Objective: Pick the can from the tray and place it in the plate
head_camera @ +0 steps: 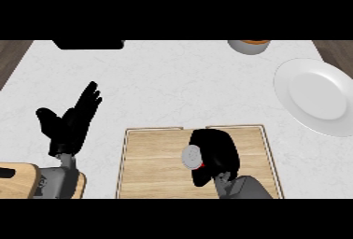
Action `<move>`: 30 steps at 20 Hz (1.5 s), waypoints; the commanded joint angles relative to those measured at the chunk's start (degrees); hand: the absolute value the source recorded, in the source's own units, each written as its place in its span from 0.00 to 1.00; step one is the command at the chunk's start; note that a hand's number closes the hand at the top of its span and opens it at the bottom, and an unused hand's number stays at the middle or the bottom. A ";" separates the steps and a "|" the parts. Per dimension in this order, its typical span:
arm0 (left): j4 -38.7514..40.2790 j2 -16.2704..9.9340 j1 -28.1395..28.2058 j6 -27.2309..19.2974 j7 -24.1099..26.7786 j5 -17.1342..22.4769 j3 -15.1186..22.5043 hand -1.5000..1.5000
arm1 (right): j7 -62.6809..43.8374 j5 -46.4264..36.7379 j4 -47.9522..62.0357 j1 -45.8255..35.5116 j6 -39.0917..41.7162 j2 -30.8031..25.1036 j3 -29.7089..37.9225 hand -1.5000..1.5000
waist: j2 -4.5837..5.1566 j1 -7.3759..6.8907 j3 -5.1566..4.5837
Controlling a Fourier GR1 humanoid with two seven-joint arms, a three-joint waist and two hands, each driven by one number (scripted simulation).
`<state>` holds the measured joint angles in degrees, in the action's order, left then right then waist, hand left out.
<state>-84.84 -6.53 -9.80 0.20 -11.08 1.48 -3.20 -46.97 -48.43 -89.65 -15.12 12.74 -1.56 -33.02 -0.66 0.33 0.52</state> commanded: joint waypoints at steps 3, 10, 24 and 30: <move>5.53 -4.04 -2.06 0.49 1.84 -1.78 -2.93 0.50 | 5.92 -4.34 7.31 -7.78 -5.45 -1.76 5.30 1.00 | 0.95 -0.67 -0.51; 1.22 -1.82 1.75 -0.75 0.51 -3.09 0.05 0.50 | 20.86 -3.89 19.91 -16.87 -20.78 -8.89 18.43 1.00 | 1.15 -2.00 -0.43; 3.63 -3.55 1.13 0.38 2.35 -1.76 -3.03 0.50 | 12.07 -12.36 17.95 -17.38 -38.75 -12.83 30.18 1.00 | 0.69 -0.31 -0.52; 3.46 -4.28 -0.05 1.36 0.97 -1.16 -3.35 0.50 | 20.17 -0.59 20.83 -17.49 -35.79 -21.64 40.48 1.00 | 0.73 -0.17 -0.50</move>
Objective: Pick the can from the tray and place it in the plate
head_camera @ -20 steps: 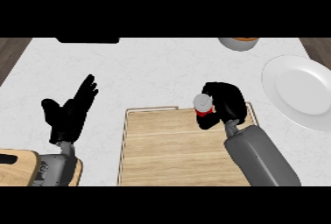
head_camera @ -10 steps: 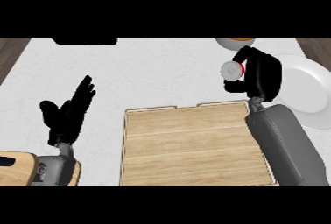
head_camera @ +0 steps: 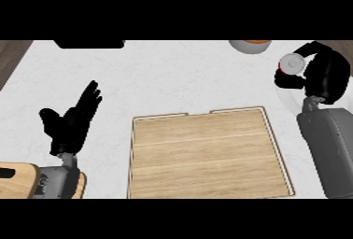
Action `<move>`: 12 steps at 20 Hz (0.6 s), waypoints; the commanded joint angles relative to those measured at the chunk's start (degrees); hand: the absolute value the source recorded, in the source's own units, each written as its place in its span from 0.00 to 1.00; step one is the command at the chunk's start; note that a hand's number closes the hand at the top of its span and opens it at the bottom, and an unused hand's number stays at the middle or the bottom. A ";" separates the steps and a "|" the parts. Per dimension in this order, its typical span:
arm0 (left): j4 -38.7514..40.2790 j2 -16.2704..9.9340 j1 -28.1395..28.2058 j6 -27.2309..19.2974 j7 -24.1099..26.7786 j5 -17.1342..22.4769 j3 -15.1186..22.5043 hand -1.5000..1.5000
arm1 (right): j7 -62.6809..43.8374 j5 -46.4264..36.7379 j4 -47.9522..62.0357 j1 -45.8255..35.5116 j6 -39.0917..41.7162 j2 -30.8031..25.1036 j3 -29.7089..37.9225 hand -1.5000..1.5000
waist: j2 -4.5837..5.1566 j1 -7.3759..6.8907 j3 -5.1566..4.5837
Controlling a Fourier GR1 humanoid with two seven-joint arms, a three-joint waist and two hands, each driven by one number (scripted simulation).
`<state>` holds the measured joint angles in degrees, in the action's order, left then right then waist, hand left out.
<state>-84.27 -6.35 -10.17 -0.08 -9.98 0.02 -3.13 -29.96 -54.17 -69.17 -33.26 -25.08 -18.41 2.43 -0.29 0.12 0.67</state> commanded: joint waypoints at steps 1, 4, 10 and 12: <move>4.11 -2.88 1.05 0.48 1.64 -0.79 -2.53 0.50 | 4.12 3.28 6.33 -0.37 -2.47 -2.69 5.11 1.00 | 0.57 -0.55 -0.64; 3.17 -3.39 0.06 0.35 -0.78 -0.70 -2.73 0.50 | 10.23 6.81 12.45 -0.22 -3.44 -6.96 9.17 1.00 | 0.71 -0.82 -0.60; 2.16 -1.92 0.60 0.71 -0.43 -1.21 -0.81 0.50 | 17.63 9.39 24.58 -1.87 -0.37 -12.84 12.66 1.00 | 0.84 -1.32 -0.59; 1.35 -3.12 0.60 1.30 -1.19 -0.30 -1.94 0.50 | 19.87 10.65 27.28 -1.18 3.41 -13.34 12.29 1.00 | 0.75 -1.33 -0.60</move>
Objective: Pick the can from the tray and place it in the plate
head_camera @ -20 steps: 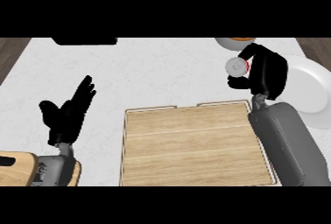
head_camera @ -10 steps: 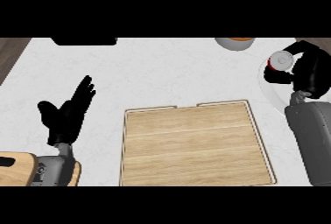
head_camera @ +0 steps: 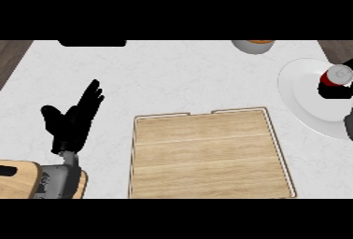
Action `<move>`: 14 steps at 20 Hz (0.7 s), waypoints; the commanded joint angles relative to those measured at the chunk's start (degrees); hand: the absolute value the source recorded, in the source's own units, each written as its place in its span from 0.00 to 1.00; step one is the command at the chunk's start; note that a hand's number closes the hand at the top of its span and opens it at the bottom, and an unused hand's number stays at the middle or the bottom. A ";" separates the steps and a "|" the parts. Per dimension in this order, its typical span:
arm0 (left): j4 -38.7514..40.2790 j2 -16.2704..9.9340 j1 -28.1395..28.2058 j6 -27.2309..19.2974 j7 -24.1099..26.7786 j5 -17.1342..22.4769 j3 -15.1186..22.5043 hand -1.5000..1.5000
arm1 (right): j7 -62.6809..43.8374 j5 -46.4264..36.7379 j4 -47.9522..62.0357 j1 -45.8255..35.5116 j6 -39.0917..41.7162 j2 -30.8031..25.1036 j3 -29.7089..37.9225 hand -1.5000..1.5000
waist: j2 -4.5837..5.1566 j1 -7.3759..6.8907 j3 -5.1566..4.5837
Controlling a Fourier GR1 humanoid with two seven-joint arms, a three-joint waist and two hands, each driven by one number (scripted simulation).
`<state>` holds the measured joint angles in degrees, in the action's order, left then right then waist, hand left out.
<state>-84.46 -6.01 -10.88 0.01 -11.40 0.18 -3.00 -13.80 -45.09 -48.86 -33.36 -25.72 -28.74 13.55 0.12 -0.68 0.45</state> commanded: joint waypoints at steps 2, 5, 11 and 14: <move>4.60 -1.30 -0.60 -1.47 1.72 -2.99 -0.58 0.50 | 8.59 4.35 12.35 -2.50 5.36 -3.01 2.83 1.00 | 0.68 -0.69 -0.32; 1.92 -2.90 1.32 0.44 1.62 -1.47 -1.51 0.50 | 10.38 9.88 16.73 -3.62 10.11 -4.06 7.25 0.00 | 0.57 -1.12 -0.30; 0.93 -4.31 -0.42 1.24 -1.40 -0.12 -2.73 0.50 | 25.62 10.60 21.74 -4.12 5.81 -3.82 8.18 0.00 | 0.47 -1.01 -0.29; 1.93 -4.45 -0.16 1.69 -1.19 0.33 -2.98 0.50 | 32.99 13.95 18.57 -4.24 5.19 -5.44 10.84 0.00 | 0.39 -0.58 -0.28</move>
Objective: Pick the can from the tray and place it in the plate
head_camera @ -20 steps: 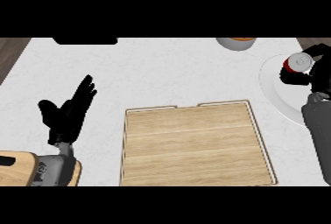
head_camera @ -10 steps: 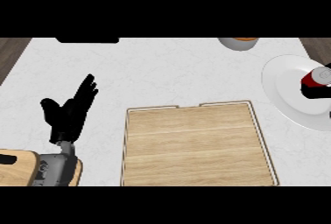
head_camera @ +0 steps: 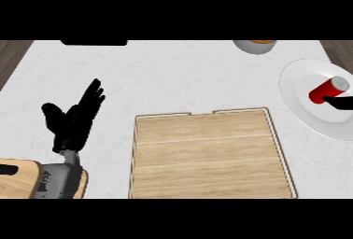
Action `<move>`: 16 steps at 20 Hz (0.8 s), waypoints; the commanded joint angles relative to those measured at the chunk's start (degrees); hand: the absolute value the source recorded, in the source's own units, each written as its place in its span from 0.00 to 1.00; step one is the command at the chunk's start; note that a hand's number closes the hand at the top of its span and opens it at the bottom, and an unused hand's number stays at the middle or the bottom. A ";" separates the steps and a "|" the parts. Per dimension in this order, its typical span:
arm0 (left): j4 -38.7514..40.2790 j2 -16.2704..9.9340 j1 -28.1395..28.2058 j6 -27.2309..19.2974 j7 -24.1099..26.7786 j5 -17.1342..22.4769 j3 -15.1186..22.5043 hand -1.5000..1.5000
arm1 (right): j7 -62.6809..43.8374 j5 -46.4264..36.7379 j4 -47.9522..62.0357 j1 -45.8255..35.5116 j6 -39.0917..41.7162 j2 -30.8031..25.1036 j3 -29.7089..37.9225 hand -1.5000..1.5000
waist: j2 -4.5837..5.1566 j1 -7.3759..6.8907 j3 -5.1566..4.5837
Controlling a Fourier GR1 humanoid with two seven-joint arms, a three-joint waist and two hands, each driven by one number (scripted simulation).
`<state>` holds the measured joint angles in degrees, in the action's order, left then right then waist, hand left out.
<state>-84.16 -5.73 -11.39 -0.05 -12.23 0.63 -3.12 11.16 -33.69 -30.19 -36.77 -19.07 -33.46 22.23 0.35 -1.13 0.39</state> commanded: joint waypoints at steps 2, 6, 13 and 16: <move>0.61 -2.98 2.10 -0.13 1.38 -1.95 -1.22 0.50 | 15.02 7.06 -2.62 0.10 -1.24 2.24 4.68 0.00 | 0.04 0.16 -0.17; 2.21 -3.72 3.91 0.78 2.91 -1.44 -2.20 0.50 | 16.78 14.49 -6.63 -2.56 7.24 2.07 8.26 0.00 | -0.44 1.09 -0.34; -0.06 -3.69 2.72 -0.14 0.75 -1.20 -2.46 0.50 | 4.41 24.65 -4.79 -3.57 22.48 -0.77 13.58 0.00 | -0.56 1.33 -0.38; -0.06 -4.32 3.56 1.54 1.31 -0.71 -2.23 0.50 | 6.61 26.87 -4.95 1.22 24.67 0.78 14.10 0.00 | -0.38 1.16 -0.36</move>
<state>-84.72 -6.42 -9.81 -0.44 -11.46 -0.25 -3.17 17.99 -10.78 -36.00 -38.25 -0.46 -31.89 34.53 -0.32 0.38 0.23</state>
